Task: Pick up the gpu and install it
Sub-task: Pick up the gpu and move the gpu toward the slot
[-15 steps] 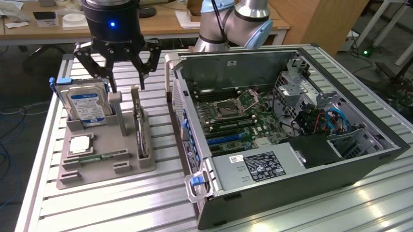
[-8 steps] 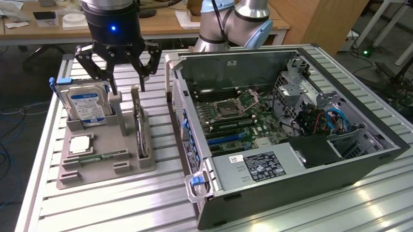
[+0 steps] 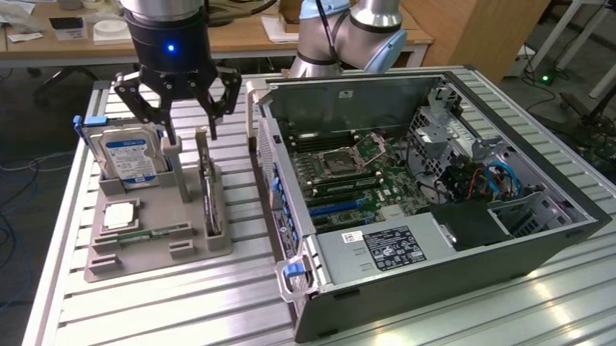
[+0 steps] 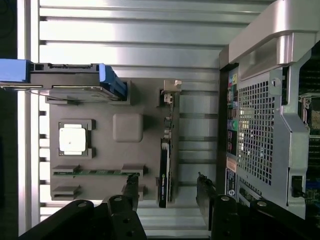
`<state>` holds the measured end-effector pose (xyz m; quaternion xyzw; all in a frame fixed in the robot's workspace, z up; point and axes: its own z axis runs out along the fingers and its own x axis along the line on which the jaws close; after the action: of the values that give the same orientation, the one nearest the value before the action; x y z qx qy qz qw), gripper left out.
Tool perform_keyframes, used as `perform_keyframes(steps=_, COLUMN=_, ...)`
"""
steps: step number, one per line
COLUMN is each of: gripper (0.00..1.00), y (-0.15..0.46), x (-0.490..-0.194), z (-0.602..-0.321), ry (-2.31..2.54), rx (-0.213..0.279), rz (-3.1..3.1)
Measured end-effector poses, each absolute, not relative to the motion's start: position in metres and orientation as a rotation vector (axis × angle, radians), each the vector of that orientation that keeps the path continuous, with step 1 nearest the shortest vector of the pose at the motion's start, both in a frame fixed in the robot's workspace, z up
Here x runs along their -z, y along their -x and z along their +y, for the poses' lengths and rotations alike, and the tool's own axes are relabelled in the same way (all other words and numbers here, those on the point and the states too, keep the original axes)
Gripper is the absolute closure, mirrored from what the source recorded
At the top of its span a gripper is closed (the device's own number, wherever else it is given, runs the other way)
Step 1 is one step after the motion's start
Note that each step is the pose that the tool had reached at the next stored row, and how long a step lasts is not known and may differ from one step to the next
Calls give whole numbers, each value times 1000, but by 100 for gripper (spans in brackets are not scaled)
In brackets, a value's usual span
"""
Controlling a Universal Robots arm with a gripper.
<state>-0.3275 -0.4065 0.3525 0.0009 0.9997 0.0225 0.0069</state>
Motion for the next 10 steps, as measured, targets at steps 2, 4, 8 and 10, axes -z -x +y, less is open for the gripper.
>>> perform_keyframes(steps=2, gripper=41, y=327, x=-351, z=-406, ry=-3, rx=-70, rz=3127)
perform_keyframes(steps=4, gripper=41, y=327, x=-350, z=-406, ry=-4, rx=-70, rz=3127)
perform_keyframes(steps=8, gripper=41, y=327, x=-348, z=-406, ry=-4, rx=-70, rz=3127)
perform_keyframes(steps=10, gripper=41, y=327, x=-347, z=-407, ry=-4, rx=-70, rz=3127)
